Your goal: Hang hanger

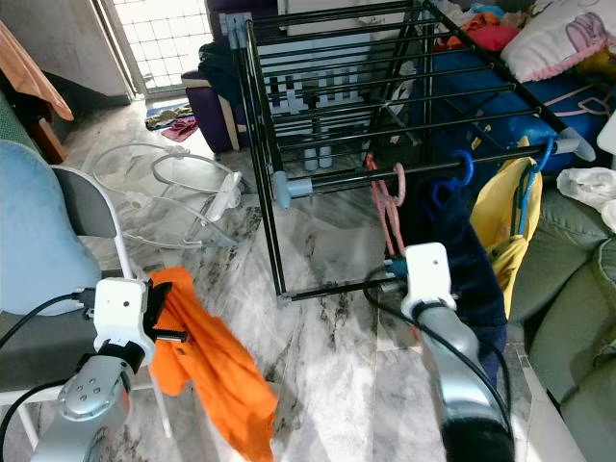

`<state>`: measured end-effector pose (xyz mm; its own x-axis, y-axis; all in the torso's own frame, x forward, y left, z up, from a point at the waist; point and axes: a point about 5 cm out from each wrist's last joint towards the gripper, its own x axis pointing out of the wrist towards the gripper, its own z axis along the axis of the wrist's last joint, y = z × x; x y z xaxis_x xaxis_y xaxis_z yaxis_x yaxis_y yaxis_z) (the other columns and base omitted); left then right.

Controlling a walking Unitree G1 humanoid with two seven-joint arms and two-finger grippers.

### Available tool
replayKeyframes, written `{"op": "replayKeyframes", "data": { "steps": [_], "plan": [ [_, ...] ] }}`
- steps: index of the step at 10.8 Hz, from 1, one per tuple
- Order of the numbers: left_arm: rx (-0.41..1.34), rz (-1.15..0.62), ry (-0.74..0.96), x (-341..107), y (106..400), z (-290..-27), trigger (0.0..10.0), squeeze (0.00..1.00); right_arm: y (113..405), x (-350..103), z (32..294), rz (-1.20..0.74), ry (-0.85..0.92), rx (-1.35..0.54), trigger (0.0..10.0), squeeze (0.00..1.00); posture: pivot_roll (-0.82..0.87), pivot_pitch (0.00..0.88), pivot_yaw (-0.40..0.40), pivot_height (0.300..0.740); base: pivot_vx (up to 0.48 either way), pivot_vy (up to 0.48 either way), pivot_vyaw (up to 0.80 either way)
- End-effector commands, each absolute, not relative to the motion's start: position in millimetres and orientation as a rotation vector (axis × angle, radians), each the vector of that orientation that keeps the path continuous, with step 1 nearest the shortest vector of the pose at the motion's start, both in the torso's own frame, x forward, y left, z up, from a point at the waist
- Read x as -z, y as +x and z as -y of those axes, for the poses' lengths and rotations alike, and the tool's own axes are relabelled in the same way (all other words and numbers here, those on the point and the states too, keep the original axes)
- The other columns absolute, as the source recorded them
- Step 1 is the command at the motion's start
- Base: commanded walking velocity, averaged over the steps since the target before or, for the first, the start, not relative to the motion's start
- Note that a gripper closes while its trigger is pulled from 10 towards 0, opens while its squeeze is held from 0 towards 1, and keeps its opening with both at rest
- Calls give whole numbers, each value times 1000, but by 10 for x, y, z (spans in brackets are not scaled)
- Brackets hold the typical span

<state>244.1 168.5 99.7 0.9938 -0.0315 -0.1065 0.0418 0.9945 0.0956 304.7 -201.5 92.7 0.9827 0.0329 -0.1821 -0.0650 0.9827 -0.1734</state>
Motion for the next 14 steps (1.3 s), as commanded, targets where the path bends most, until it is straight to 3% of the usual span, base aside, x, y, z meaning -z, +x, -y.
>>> {"op": "replayKeyframes", "data": {
  "steps": [1,4,8,11,14],
  "plan": [
    [19,-79,101,-1073,2429,-1703,10000,0,3027,-963,1991,-173,-164,-60,10000,0,-45,0,57,740,0,0,0],
    [17,-119,74,-1003,2392,-1579,10000,0,2870,-824,1699,-242,-83,-177,10000,0,-43,0,40,740,-81,0,0],
    [27,-132,46,-953,2535,-1524,10000,0,3052,-748,1606,-252,8,-159,10000,0,-41,0,48,740,-259,0,0],
    [54,-111,33,-988,2688,-1448,10000,0,3160,-721,1325,-263,23,-240,10000,0,-22,0,33,740,-261,0,0],
    [19,-110,19,-986,2636,-1427,10000,0,3212,-735,1339,-270,5,-224,10000,0,-10,0,58,740,-260,0,0]
  ]
}}
